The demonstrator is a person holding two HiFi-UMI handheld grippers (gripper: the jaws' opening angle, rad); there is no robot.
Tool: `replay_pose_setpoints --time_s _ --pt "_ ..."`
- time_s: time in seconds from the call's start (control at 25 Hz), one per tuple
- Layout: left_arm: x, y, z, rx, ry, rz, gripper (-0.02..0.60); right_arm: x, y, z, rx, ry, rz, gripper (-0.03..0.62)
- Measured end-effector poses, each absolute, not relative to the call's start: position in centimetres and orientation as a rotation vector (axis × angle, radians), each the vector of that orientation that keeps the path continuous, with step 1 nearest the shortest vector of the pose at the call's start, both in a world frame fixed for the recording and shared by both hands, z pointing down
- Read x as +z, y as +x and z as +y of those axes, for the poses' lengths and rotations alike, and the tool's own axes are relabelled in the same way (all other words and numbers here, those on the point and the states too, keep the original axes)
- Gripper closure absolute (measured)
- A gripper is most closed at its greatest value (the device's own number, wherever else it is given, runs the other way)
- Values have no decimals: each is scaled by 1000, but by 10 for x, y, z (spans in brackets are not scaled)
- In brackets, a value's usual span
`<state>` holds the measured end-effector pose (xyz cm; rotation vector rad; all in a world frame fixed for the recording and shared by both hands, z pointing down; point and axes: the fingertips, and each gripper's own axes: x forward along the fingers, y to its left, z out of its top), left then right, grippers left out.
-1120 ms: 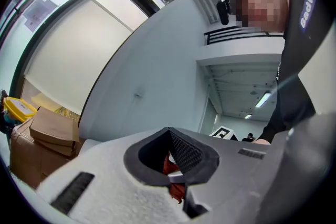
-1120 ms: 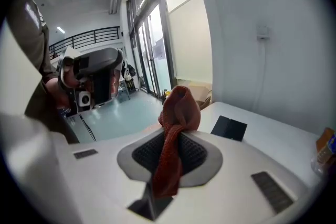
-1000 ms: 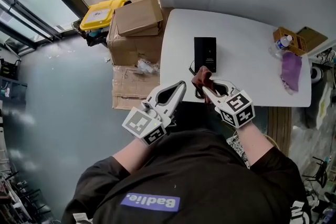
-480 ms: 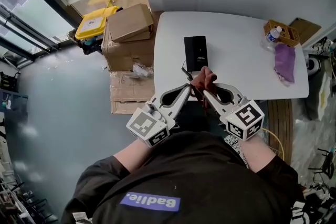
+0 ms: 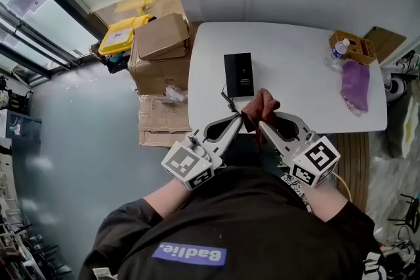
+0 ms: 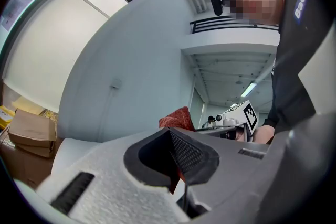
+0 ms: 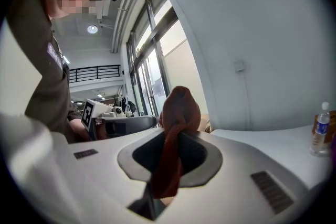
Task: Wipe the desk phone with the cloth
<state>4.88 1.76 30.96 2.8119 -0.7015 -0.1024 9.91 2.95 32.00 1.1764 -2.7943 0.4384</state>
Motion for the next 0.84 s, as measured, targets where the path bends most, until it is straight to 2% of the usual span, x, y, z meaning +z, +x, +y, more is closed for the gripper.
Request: replay_pose_setpoints --time_s 0.84 --pt "305 48 36 -102 2821 -709 581 313 97 41 453 1186 -2812 523"
